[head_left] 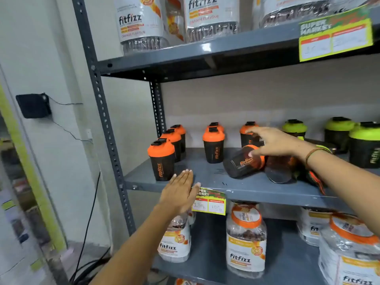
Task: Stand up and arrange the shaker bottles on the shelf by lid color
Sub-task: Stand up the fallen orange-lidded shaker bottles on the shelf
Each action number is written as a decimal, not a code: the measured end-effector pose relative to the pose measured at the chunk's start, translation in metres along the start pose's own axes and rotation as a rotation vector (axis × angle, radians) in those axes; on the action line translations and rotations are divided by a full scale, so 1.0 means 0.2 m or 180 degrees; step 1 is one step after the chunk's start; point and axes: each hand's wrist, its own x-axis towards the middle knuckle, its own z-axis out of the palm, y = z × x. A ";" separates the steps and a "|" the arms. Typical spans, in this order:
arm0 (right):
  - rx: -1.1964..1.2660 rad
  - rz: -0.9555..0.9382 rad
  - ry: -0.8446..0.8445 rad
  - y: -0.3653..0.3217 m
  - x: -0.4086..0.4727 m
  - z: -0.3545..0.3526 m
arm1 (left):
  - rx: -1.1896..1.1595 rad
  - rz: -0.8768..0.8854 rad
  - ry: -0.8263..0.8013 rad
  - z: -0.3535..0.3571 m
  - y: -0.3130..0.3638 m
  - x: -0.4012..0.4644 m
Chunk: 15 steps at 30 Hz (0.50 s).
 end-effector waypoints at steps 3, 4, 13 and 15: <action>-0.0510 0.0064 -0.0580 0.02 0.08 0.04 | -0.0091 -0.0063 -0.0198 -0.03 -0.01 0.08; -0.0680 0.0136 -0.0731 0.01 0.10 0.05 | -0.0090 -0.0075 -0.0310 -0.04 -0.02 0.10; -0.1647 0.0270 -0.1863 0.06 0.35 0.10 | 0.0009 0.0041 -0.0281 0.02 -0.09 0.16; -0.1678 0.0169 -0.1832 0.07 0.36 0.12 | 0.0006 0.0068 -0.0179 0.03 -0.09 0.16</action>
